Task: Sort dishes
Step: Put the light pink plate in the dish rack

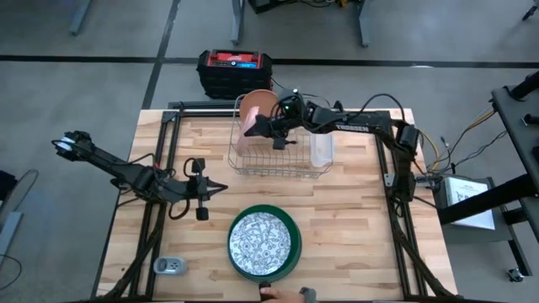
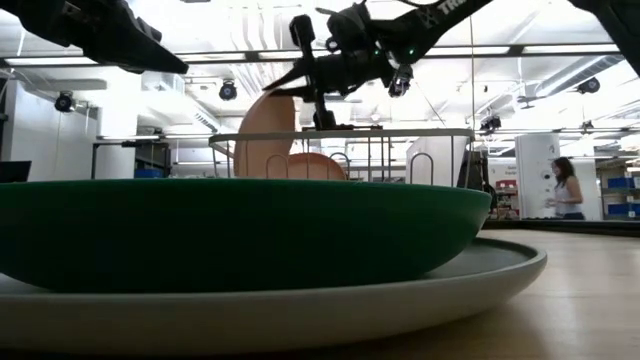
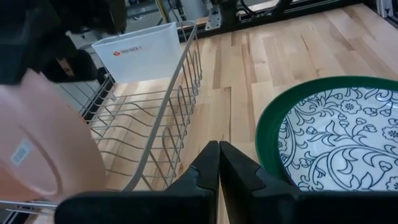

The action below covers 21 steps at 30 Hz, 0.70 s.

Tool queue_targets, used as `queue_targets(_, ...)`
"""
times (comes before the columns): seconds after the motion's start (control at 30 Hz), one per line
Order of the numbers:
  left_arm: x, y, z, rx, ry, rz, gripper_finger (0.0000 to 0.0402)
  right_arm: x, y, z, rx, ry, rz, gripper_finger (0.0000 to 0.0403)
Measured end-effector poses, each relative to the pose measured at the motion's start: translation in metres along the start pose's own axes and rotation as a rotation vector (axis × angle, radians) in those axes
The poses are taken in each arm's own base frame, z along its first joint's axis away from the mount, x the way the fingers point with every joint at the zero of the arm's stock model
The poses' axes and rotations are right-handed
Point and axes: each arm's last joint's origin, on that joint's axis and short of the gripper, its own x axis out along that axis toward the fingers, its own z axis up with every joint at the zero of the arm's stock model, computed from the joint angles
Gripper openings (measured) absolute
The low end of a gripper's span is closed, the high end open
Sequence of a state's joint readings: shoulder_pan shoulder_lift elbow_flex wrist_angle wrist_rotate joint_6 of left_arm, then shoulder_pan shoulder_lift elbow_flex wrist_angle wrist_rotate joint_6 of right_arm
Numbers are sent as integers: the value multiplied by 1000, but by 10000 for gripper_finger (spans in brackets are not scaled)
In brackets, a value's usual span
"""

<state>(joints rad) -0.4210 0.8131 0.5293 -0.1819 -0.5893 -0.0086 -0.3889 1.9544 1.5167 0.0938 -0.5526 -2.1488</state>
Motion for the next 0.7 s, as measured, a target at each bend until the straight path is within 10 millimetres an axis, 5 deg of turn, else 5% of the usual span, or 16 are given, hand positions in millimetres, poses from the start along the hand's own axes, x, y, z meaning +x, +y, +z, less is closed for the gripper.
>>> queue_targets(0.47,0,0,0,13,-1,1,0,15,20,2,42,-23,44,16)
queue_targets(0.7,0,0,0,21,-3,3,0,14,19,2,217,-15,39,50)
